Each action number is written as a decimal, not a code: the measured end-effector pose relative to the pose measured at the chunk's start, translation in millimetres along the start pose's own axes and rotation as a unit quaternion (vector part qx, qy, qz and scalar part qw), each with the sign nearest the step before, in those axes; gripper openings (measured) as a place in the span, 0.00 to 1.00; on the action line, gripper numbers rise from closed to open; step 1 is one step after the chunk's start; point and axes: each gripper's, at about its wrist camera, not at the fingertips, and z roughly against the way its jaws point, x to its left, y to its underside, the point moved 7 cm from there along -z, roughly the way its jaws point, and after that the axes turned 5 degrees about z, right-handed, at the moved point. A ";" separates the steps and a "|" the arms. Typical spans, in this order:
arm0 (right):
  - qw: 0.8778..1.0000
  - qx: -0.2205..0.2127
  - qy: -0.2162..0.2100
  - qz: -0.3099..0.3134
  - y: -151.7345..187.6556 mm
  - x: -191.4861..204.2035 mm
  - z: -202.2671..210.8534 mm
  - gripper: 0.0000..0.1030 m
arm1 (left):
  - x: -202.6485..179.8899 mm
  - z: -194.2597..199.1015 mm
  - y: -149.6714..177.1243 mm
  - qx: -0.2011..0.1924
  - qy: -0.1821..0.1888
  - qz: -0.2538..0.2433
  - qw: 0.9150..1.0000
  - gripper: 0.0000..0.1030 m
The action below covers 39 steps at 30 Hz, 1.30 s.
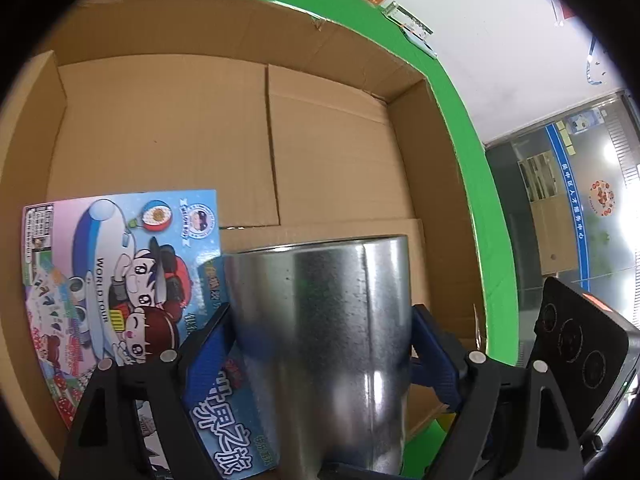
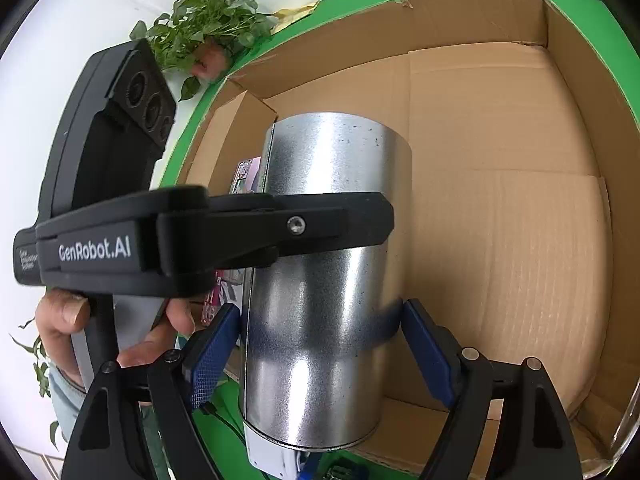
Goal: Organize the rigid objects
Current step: 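Carry the cylinder into the cardboard box beside the game box and release, then withdraw both grippers from the box toward the yellow jar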
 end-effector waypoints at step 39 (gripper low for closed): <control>0.977 -0.040 0.205 0.035 61.0 -95.8 104.3 0.00 | 41.9 65.0 140.3 -0.099 -0.111 0.019 0.989 0.74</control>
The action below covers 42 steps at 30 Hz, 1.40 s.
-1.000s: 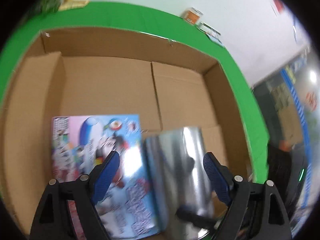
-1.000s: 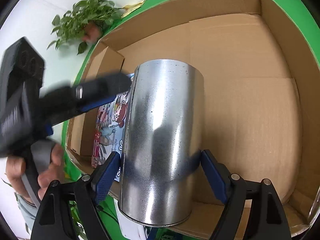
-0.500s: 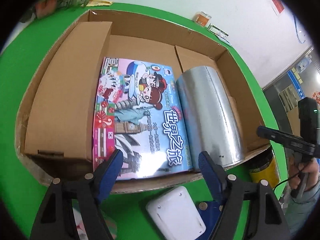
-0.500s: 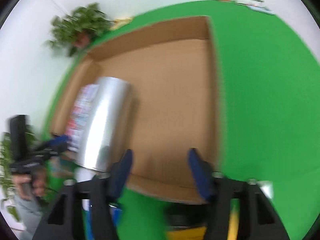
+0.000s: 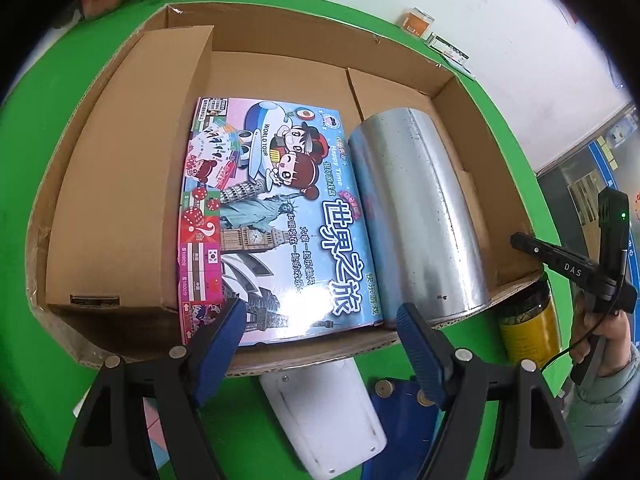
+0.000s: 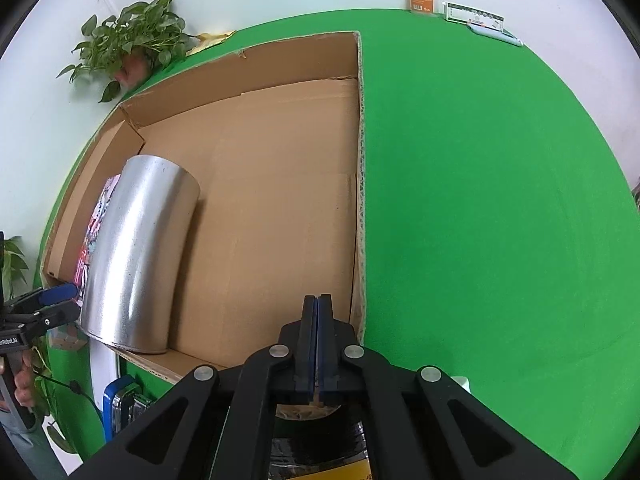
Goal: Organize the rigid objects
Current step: 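Withdraw both grippers from the box toward the yellow jar, then grasp the yellow black-lidded jar with both grippers and lift it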
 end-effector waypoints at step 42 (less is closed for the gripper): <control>0.985 -0.009 -0.171 -0.029 199.8 13.8 85.0 0.73 | -147.1 -27.9 131.0 0.172 0.269 0.036 0.947 0.80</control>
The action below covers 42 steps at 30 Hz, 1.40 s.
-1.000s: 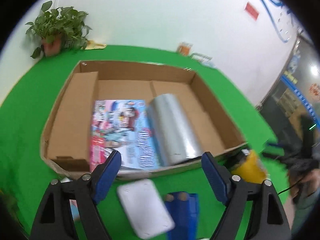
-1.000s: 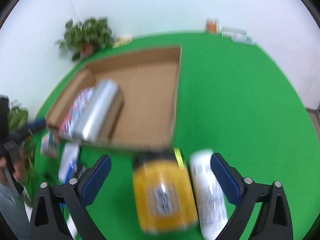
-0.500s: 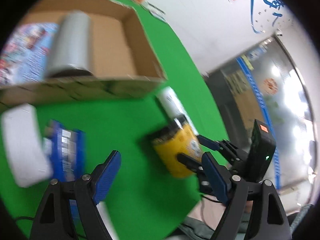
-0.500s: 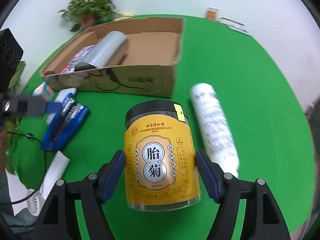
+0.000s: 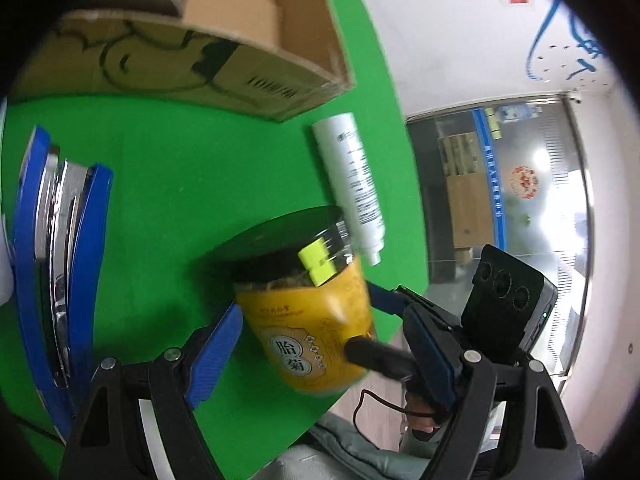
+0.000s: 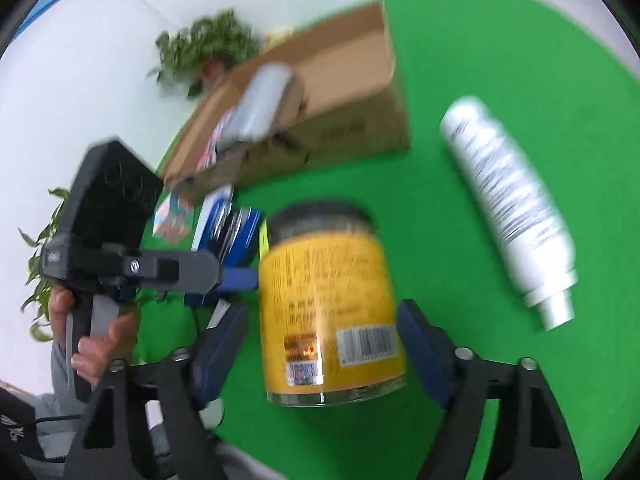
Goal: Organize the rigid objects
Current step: 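Grasp the yellow black-lidded jar with both grippers and lift it, then carry the jar with both grippers and lower it beside the silver cylinder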
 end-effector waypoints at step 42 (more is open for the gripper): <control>0.993 -0.095 0.005 0.068 -274.7 114.3 53.6 0.77 | -113.0 133.7 -188.7 -0.152 -0.162 -0.130 0.966 0.78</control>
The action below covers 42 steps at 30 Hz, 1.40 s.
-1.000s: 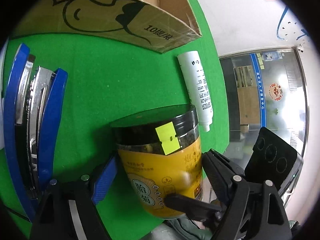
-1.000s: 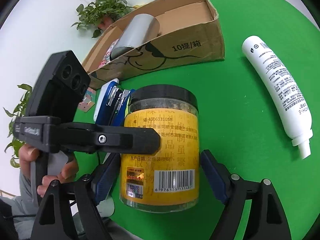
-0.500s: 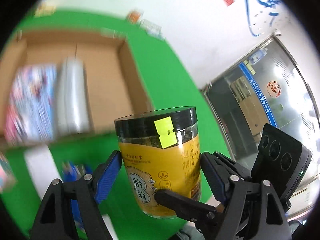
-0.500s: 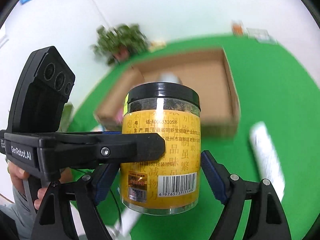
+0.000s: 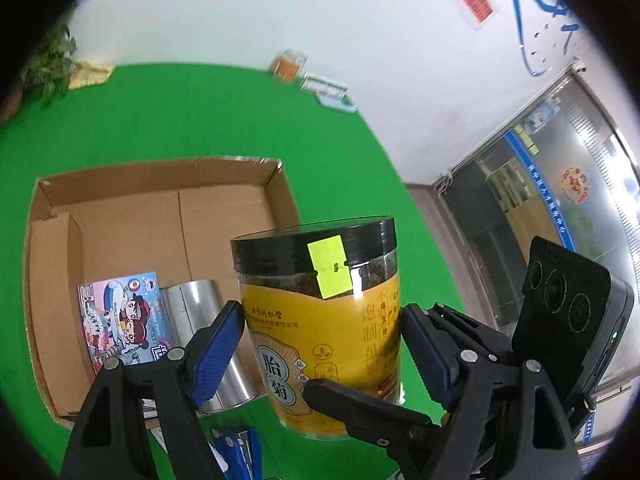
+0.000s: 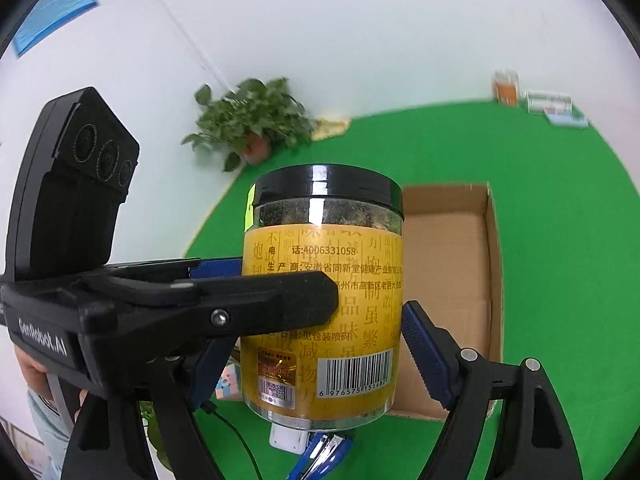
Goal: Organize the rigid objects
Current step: 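Carry the jar with both grippers and lower it beside the silver cylinder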
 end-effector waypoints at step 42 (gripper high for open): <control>0.982 0.160 0.057 -0.086 109.9 -99.8 -175.3 0.93 | 77.3 -65.1 49.0 0.034 -0.050 0.023 0.998 0.71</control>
